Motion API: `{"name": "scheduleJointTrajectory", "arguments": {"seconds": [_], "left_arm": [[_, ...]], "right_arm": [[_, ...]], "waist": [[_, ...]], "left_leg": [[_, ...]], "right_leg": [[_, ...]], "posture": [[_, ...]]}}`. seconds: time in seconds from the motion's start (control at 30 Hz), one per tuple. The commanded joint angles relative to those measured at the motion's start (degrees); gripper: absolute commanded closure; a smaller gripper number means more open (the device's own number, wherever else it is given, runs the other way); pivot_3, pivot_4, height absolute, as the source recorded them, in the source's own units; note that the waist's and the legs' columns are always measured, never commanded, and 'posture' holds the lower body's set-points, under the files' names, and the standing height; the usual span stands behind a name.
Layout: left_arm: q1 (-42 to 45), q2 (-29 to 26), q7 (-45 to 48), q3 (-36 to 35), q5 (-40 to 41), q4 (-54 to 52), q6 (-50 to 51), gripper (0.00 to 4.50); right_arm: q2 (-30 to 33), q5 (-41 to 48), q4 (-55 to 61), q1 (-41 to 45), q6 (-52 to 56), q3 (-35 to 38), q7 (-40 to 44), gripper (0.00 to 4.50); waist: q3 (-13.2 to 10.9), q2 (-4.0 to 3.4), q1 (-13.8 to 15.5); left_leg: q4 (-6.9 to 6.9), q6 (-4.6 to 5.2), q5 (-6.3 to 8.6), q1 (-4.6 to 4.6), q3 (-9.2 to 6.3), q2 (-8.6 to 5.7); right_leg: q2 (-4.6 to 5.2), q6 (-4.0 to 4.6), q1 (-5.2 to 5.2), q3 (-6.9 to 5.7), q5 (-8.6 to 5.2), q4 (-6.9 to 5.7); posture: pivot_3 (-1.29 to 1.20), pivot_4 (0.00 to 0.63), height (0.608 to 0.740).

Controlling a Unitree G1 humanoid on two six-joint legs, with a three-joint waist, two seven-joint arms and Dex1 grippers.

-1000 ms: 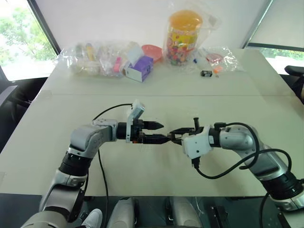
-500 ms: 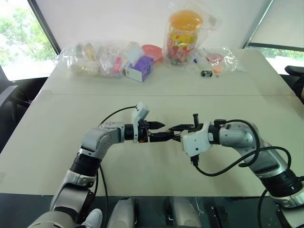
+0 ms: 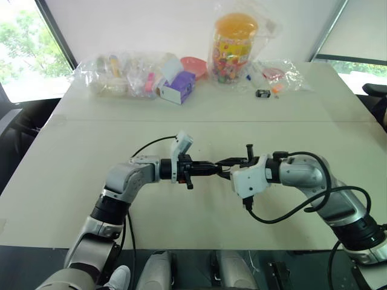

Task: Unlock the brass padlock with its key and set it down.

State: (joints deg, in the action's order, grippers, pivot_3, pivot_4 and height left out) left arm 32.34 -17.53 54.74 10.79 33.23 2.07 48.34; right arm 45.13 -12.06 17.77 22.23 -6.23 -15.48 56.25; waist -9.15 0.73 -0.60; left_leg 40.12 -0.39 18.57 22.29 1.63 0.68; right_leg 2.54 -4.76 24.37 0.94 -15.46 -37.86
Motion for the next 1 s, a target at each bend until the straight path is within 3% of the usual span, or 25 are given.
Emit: {"name": "scheduleJointTrajectory", "arguments": {"seconds": [0.03, 0.1, 0.3, 0.33, 0.37, 0.43, 0.47, 0.53, 0.73, 1.0], "left_arm": [[0.2, -0.9, 0.1, 0.3, -0.4, -1.4, 0.4, 4.48], [0.2, -0.9, 0.0, 0.3, -0.5, -1.4, 0.3, 4.48], [0.6, -1.0, 0.3, 0.1, -0.8, -0.8, -0.8, 4.5], [0.9, -1.1, 0.6, -0.1, -0.7, -0.6, -0.8, 4.5], [1.1, -1.4, 1.0, -0.1, -0.9, -0.3, -1.2, 4.5], [1.7, -2.1, 2.1, 0.3, -1.9, 0.7, -2.5, 4.5], [1.9, -2.3, 2.6, 0.6, -2.3, 1.1, -3.1, 4.5], [2.4, -2.5, 3.5, 0.6, -2.3, 1.7, -3.4, 4.5], [3.8, -2.0, 5.3, -0.1, -1.4, 2.5, -2.8, 4.5], [4.2, -2.0, 6.4, -0.8, -0.3, 1.7, -1.3, 4.5]], "right_arm": [[0.2, 1.4, 1.9, 1.3, 0.5, 2.0, 0.0, 3.83], [0.0, 2.4, 2.4, 1.4, 2.8, 2.1, 0.7, 3.83], [0.1, 5.5, 5.4, 0.6, 9.4, 3.2, 1.8, 1.02], [0.5, 6.7, 6.5, -0.1, 11.6, 4.2, 2.2, 0.38], [1.0, 9.3, 8.1, -1.3, 15.4, 6.1, 2.8, 0.04], [0.9, 15.6, 11.2, -3.0, 23.6, 10.2, 3.3, 0.04], [0.5, 17.9, 12.2, -3.3, 26.3, 11.6, 3.0, 0.22], [-0.5, 20.6, 13.7, -3.2, 30.8, 13.4, 1.4, 1.11], [-4.2, 24.4, 15.2, -3.3, 38.0, 13.7, -4.0, 4.34], [-6.1, 22.9, 13.6, -4.3, 38.0, 10.1, -8.2, 4.43]], "waist": [[0.0, 0.0, 0.0], [0.0, 0.0, 0.0], [0.0, 0.0, 0.0], [0.0, 0.0, 0.0], [0.0, 0.0, 0.1], [0.0, 0.0, 0.3], [0.0, 0.0, 0.2], [0.0, 0.0, 0.2], [0.0, 0.0, 0.0], [0.0, 0.0, 0.1]], "left_leg": [[0.0, 0.0, 0.0, 0.0, 0.0, 0.0], [0.0, 0.0, 0.0, 0.0, 0.0, 0.0], [0.0, 0.0, 0.0, 0.0, 0.0, 0.0], [0.0, 0.0, 0.0, 0.0, 0.0, 0.0], [0.0, 0.0, 0.0, 0.0, 0.0, 0.0], [0.0, 0.0, 0.0, 0.02, -0.02, 0.0], [0.0, 0.0, 0.0, 0.02, -0.01, 0.0], [0.0, 0.0, 0.0, 0.02, -0.01, 0.0], [-0.01, 0.0, 0.0, 0.01, -0.02, 0.02], [-0.01, 0.01, 0.0, 0.02, -0.02, 0.0]], "right_leg": [[0.0, 0.0, 0.0, 0.0, 0.0, 0.0], [0.0, 0.0, 0.0, 0.0, 0.0, 0.0], [0.0, 0.0, 0.0, 0.0, 0.0, 0.0], [0.0, 0.0, 0.0, 0.0, 0.0, 0.0], [0.01, 0.0, 0.0, 0.0, 0.0, 0.0], [0.03, 0.0, 0.0, -0.01, 0.0, 0.0], [0.03, 0.0, 0.0, -0.01, 0.0, 0.01], [0.04, 0.0, 0.0, 0.0, 0.0, 0.01], [0.02, 0.0, 0.0, 0.0, 0.0, 0.01], [0.01, 0.0, 0.0, -0.01, 0.0, 0.01]], "posture": [[0.0, 0.15, 0.735], [0.0, 0.15, 0.735], [0.0, 0.15, 0.735], [0.0, 0.15, 0.735], [0.0, 0.15, 0.735], [0.0, 0.15, 0.735], [0.0, 0.15, 0.735], [0.0, 0.15, 0.735], [0.0, 0.15, 0.735], [0.0, 0.15, 0.735]]}}
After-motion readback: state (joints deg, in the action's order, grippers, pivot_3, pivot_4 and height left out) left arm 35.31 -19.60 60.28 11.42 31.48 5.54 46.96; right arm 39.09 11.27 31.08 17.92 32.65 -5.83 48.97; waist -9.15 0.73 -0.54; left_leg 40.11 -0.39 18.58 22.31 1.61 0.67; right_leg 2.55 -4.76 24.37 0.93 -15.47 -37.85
